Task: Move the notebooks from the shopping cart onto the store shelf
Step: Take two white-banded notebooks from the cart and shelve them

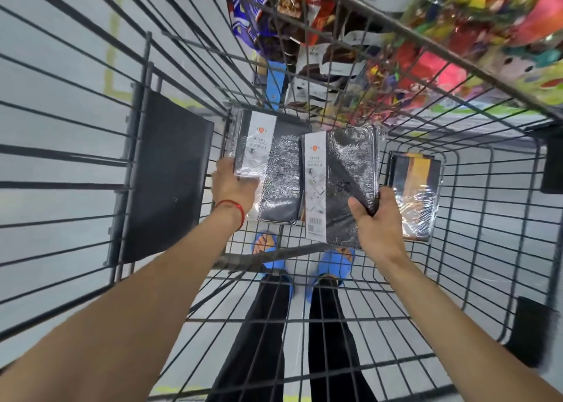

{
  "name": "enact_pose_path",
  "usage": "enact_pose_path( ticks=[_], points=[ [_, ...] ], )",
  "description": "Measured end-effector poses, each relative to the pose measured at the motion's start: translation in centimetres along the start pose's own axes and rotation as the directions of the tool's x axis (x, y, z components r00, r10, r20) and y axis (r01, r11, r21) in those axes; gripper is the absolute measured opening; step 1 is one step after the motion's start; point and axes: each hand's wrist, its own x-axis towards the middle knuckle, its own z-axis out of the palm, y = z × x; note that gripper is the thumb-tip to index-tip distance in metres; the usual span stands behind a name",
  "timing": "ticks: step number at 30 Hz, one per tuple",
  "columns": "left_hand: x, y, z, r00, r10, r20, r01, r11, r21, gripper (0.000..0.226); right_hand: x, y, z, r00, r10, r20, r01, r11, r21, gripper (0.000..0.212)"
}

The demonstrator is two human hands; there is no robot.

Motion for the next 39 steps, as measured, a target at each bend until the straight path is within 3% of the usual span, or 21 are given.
enact_pose_path(
  ticks=[4, 8, 10, 13, 19, 23, 27, 32, 35, 39],
  points=[
    [-1.3, 0.0, -1.3, 0.996, 0.043, 0.083, -0.036, 0.996, -0.081, 0.051, 0.3, 0.6, 0.1, 0.999, 0.039, 0.005, -0.039, 0.999, 0.023, 0.038],
    [-4.3, 1.3, -2.8, 0.98, 0.081, 0.18, -0.069, 0.995, -0.075, 0.055, -0.3, 0.6, 0.2, 0.994, 0.109, 0.01, -0.11, 0.992, 0.057, 0.07],
    [-5.9, 1.5, -3.9, 0.973, 0.096, 0.208, -0.076, 0.992, -0.098, 0.044, -1.1, 0.2, -0.1, 0.992, 0.127, 0.009, -0.127, 0.984, 0.123, 0.076],
    [-8.5, 1.7, -6.2, 0.968, 0.119, 0.221, -0.088, 0.985, -0.146, 0.027, -3.4, -0.8, -1.3, 0.988, 0.156, 0.012, -0.156, 0.979, 0.134, 0.07],
    [-10.2, 0.2, -9.6, 0.966, 0.177, 0.189, -0.159, 0.982, -0.107, 0.058, -9.0, -3.0, -5.4, 0.997, 0.08, -0.001, -0.079, 0.985, 0.15, 0.03],
    [-14.9, 3.7, -12.2, 0.956, 0.243, 0.164, -0.229, 0.968, -0.099, 0.044, -12.9, -4.5, -9.3, 0.997, 0.074, -0.036, -0.065, 0.974, 0.216, 0.044],
    [-21.1, 8.6, -13.4, 0.936, 0.309, 0.167, -0.278, 0.943, -0.185, 0.026, -16.1, -5.2, -13.8, 0.994, 0.071, -0.081, -0.044, 0.954, 0.298, 0.039],
    [-26.5, 12.8, -12.0, 0.903, 0.388, 0.184, -0.343, 0.909, -0.235, 0.053, -18.8, -4.2, -19.8, 0.991, 0.015, -0.135, 0.035, 0.932, 0.361, 0.027],
    [-29.8, 15.5, -9.7, 0.883, 0.415, 0.22, -0.364, 0.901, -0.238, 0.021, -19.4, -2.5, -23.7, 0.995, -0.012, -0.1, 0.054, 0.899, 0.435, 0.024],
    [-34.3, 18.2, -4.8, 0.865, 0.445, 0.23, -0.386, 0.885, -0.26, 0.014, -19.4, 0.7, -29.8, 0.995, -0.069, -0.065, 0.092, 0.871, 0.482, 0.028]
  ],
)
